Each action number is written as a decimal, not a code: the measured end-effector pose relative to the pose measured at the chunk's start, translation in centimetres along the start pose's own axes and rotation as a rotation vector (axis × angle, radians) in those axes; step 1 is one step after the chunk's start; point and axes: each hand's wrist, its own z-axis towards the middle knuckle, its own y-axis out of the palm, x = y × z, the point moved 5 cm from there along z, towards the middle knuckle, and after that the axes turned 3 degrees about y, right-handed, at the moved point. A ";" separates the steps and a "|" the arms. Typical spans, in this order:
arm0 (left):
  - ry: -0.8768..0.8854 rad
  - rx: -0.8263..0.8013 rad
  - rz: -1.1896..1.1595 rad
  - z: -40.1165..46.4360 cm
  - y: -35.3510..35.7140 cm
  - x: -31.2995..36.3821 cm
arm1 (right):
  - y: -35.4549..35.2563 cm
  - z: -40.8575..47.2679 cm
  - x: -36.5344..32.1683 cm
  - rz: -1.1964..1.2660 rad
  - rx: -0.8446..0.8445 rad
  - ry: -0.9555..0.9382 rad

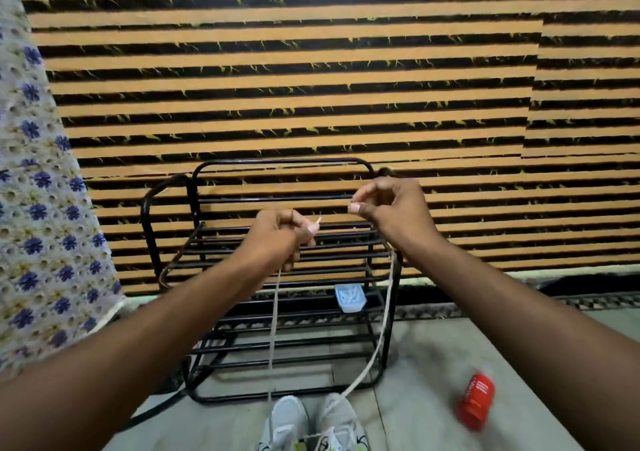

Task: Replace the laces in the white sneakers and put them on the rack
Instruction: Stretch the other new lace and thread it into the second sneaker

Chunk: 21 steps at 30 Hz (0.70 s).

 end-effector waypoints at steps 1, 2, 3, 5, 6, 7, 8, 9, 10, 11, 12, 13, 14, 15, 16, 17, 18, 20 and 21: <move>-0.029 0.002 0.024 -0.1 0.4 -1.5 | 0.8 -0.3 1.0 -0.025 -0.061 -0.010; -0.065 -0.005 0.050 -0.2 1.0 -3.3 | 1.7 -0.8 2.3 -0.061 -0.123 -0.012; -0.100 -0.018 0.075 -0.2 1.4 -5.0 | 2.6 -1.0 3.4 -0.097 -0.183 -0.015; -0.177 -0.053 0.116 -0.8 2.6 -9.0 | 4.2 -2.0 6.3 -0.156 -0.296 0.022; -0.200 -0.071 0.139 -1.3 3.1 -10.9 | 4.9 -2.6 7.7 -0.183 -0.346 0.041; -0.220 -0.094 0.170 -1.8 3.6 -13.1 | 5.7 -3.3 9.5 -0.200 -0.395 0.057; -0.231 -0.121 0.204 -2.2 4.0 -15.1 | 6.2 -3.9 10.8 -0.227 -0.432 0.058; -0.247 -0.157 0.235 -2.9 4.6 -17.4 | 7.0 -4.8 12.6 -0.243 -0.458 0.067; -0.256 -0.192 0.263 -3.6 5.0 -19.2 | 7.5 -5.6 14.0 -0.255 -0.475 0.083; -0.257 -0.227 0.300 -4.2 5.4 -20.8 | 7.9 -6.5 15.4 -0.266 -0.492 0.107; -0.254 -0.265 0.346 -4.8 6.1 -22.8 | 8.5 -7.5 17.1 -0.279 -0.505 0.136; -0.246 -0.308 0.403 -5.3 6.5 -24.3 | 8.9 -8.4 18.6 -0.298 -0.517 0.153; -0.240 -0.357 0.462 -6.0 7.0 -25.7 | 9.5 -9.4 19.9 -0.312 -0.540 0.173; -0.240 -0.404 0.526 -6.6 7.3 -27.1 | 10.0 -10.4 21.3 -0.328 -0.563 0.182; -0.242 -0.452 0.591 -7.0 7.7 -28.3 | 10.5 -11.2 22.5 -0.338 -0.587 0.189; -0.257 -0.517 0.670 -7.7 8.3 -29.8 | 11.2 -12.3 24.0 -0.339 -0.614 0.202; -0.255 -0.574 0.757 -8.3 8.9 -30.8 | 11.7 -13.2 24.9 -0.334 -0.632 0.200; -0.220 -0.626 0.914 -9.3 10.1 -32.3 | 12.7 -15.1 27.2 -0.331 -0.661 0.221; -0.197 -0.609 0.955 -9.5 10.7 -33.0 | 13.1 -16.0 28.4 -0.325 -0.675 0.253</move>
